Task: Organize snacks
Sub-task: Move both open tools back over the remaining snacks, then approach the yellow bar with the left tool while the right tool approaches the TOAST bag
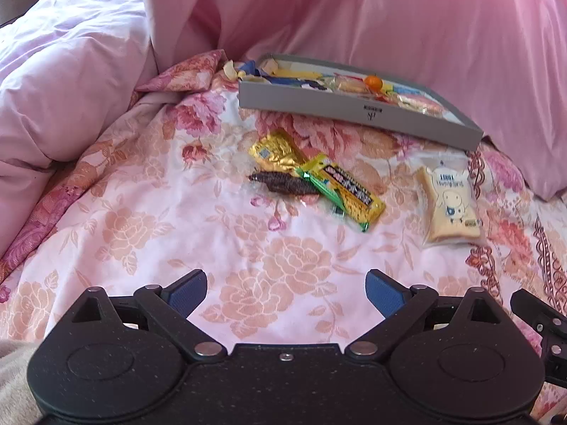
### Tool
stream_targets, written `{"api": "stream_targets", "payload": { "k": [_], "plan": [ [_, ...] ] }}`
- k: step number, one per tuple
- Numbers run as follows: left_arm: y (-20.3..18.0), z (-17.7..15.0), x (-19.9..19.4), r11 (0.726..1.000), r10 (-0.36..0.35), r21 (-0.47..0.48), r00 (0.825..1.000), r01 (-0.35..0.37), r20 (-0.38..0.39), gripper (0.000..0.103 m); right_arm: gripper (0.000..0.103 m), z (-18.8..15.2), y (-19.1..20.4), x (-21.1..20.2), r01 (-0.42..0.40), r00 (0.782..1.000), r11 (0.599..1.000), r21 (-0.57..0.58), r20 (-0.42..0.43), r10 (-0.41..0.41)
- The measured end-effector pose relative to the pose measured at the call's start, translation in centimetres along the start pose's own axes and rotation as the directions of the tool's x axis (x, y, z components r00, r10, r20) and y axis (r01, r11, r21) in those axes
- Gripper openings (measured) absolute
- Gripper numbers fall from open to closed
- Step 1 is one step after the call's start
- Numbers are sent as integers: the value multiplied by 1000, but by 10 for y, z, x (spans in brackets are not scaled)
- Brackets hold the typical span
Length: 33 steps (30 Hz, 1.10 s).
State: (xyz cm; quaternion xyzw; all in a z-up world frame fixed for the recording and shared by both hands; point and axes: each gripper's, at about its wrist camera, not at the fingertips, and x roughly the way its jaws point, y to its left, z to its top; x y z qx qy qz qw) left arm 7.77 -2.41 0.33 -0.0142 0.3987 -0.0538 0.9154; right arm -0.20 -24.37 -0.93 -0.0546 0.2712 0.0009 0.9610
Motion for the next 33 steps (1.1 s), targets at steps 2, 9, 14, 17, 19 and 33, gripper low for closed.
{"api": "stream_targets", "payload": {
  "k": [2, 9, 14, 17, 19, 33],
  "plan": [
    [-1, -1, 3, 1000, 0, 8, 1000, 0, -14, 96, 103, -1, 0, 5, -3, 1000, 1000, 5, -30, 3],
    [-2, -3, 12, 1000, 5, 19, 999, -4, -50, 96, 103, -3, -4, 16, -19, 995, 999, 33, -97, 22],
    [-3, -2, 17, 1000, 9, 24, 999, -8, -46, 96, 103, -2, -9, 21, -31, 992, 998, 62, -118, 38],
    [-5, -1, 21, 999, 10, 32, 999, -9, -33, 96, 103, 2, -11, 26, -40, 992, 997, 71, -116, 48],
    [-6, 1, 24, 1000, 9, 29, 1000, -8, -25, 96, 103, 5, -12, 31, -46, 992, 997, 66, -116, 54],
    [-3, 27, 62, 1000, 25, -14, 999, -25, 44, 96, 103, 28, -21, 96, 12, 1000, 999, -45, 24, -11]
  ]
}}
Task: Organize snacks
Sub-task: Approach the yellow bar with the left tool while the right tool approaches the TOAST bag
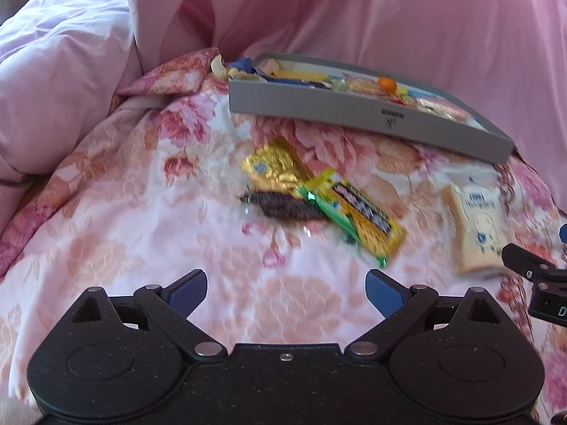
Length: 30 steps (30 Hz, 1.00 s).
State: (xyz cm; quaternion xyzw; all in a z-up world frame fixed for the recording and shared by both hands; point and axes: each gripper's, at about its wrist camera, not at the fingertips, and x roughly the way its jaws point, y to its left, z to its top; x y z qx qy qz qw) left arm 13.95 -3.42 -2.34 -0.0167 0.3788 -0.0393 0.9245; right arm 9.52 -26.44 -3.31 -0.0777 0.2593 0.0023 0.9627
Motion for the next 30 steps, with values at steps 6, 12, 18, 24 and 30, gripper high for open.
{"api": "stream_targets", "payload": {
  "k": [6, 12, 18, 24, 30],
  "plan": [
    [-3, 10, 20, 1000, -5, -15, 1000, 5, 16, 96, 103, 1, 0, 34, -2, 1000, 1000, -13, 4, 3],
    [-11, 18, 39, 998, -45, -48, 999, 46, 17, 96, 103, -1, 7, 59, -7, 1000, 1000, -20, -12, 7],
    [-22, 33, 61, 988, -111, -108, 994, 109, -18, 96, 103, -5, 11, 75, 26, 999, 999, -40, -36, -27],
    [-36, 52, 90, 976, -71, -212, 989, 42, -129, 96, 103, -10, 16, 79, 43, 998, 996, -81, -49, -47],
    [-51, 64, 109, 975, 85, -184, 972, -127, -218, 98, 103, -9, 22, 77, 54, 998, 990, -132, -23, -58]
  ]
}}
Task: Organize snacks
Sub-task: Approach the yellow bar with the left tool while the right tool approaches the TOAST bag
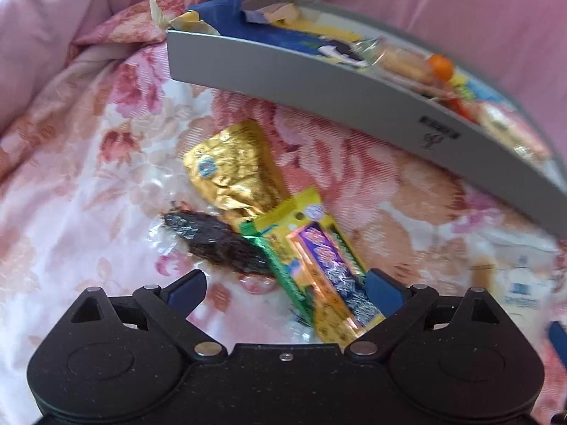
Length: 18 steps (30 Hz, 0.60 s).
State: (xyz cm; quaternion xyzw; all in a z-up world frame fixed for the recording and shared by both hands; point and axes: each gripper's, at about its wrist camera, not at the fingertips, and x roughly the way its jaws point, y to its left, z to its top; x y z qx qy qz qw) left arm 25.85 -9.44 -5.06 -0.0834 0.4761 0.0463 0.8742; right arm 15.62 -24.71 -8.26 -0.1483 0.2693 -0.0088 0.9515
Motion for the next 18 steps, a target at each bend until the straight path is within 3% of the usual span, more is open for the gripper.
{"api": "stream_targets", "payload": {
  "k": [4, 11, 14, 18],
  "plan": [
    [11, 2, 3, 997, -39, -64, 999, 37, -34, 96, 103, 0, 3, 2, 5, 1000, 1000, -27, -6, -5],
    [37, -9, -10, 995, -94, -31, 995, 92, -41, 86, 102, 2, -2, 5, -19, 1000, 1000, 0, -20, 19],
    [53, -15, -17, 995, -96, -5, 994, 95, -56, 77, 95, 3, -5, 3, -42, 999, 999, 18, -20, 42],
    [73, -21, -26, 990, -141, -3, 987, 141, -78, 75, 88, 3, -4, 1, -66, 998, 998, 16, -16, 66]
  ]
}}
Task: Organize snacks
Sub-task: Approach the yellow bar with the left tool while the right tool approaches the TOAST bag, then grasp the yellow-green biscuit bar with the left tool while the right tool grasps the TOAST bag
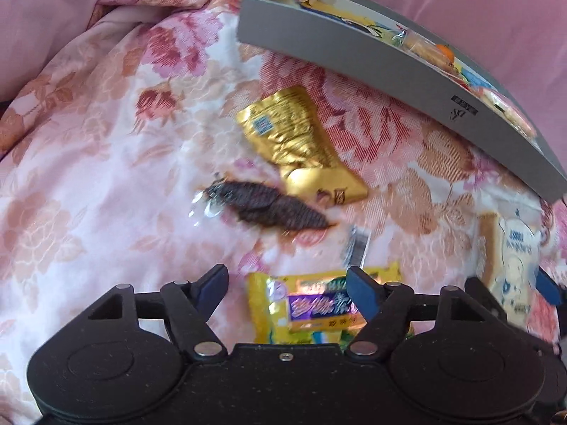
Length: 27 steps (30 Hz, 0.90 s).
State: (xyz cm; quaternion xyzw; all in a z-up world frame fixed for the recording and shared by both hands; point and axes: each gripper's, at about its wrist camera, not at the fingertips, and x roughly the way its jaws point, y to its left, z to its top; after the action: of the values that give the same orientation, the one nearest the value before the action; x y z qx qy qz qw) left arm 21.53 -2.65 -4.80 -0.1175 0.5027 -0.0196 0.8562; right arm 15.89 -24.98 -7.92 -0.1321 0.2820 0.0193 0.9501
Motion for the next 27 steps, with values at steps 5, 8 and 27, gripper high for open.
{"api": "stream_targets", "payload": {
  "k": [5, 8, 27],
  "plan": [
    [5, -3, -4, 998, -53, 22, 998, 53, -19, 76, 83, 0, -2, -1, -18, 1000, 1000, 20, -5, 19],
    [5, -1, -5, 995, -77, 61, 996, 79, -37, 78, 81, 2, -2, -3, -47, 998, 999, 15, -27, 48],
    [-41, -9, 10, 614, -230, 724, 949, 314, -217, 83, 87, 1, 3, 0, -125, 990, 992, -13, -69, 124]
  ]
}}
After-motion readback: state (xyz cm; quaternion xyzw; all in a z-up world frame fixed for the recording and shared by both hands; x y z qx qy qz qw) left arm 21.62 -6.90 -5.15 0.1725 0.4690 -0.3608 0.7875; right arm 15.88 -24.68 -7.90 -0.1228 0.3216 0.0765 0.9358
